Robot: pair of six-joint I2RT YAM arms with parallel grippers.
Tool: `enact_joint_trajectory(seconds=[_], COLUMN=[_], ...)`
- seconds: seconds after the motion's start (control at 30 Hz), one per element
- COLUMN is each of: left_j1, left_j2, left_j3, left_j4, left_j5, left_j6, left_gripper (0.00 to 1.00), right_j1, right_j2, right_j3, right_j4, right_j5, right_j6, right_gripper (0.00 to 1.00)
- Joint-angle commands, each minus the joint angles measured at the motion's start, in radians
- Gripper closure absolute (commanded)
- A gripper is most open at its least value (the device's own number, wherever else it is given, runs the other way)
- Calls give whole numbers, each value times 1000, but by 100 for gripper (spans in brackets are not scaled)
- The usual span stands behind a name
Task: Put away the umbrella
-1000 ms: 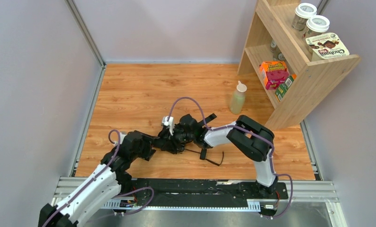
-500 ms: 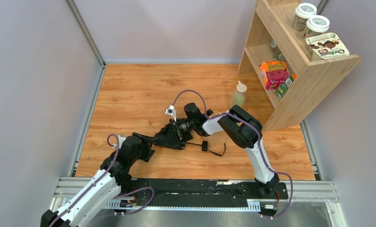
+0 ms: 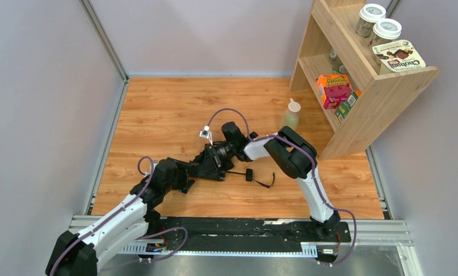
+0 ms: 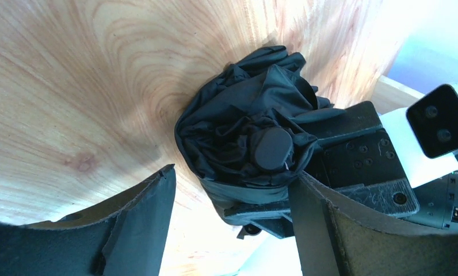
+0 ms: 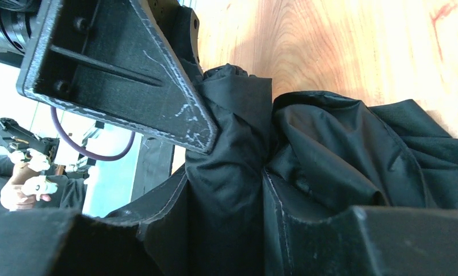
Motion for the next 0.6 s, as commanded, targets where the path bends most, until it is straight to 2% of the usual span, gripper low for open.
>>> enact_joint_trajectory(seconds=[0.0,0.17,0.23,0.3,0.37,0.47,0.5,0.53,0.57], left_j1=[4,4,4,2,4,4,2,4,2], left_j2=[84,260,326,377,388,362,333,316,289], left_j3=[6,-26,-53,-98,-130,-146,-149,-149,-146], left_j4=[37,137,172,254,288,258,246,227,188], left_j5=[7,-47,-65,-70,-81,-114,-116,-119,-122], left_j6=[-65,-12,8,14,39,76,91,106,123], left_gripper=[23,23,26,34,46,68,71,82,87], right_j1=[10,7,8,7,7,8,8,8,8], right_j2=[170,178,181,181,175,150,140,126,111], right_j3=[-79,-59,-44,-33,-28,-14,-7,4,15], right_j4=[-352,-377,-405,-424,-436,-463,-486,-491,-540], right_j5=[193,173,171,168,161,161,165,173,185], right_j6=[-18,-32,-50,-63,-69,-90,-96,-101,-107], right_gripper=[100,100,100,100,100,100,100,100,100])
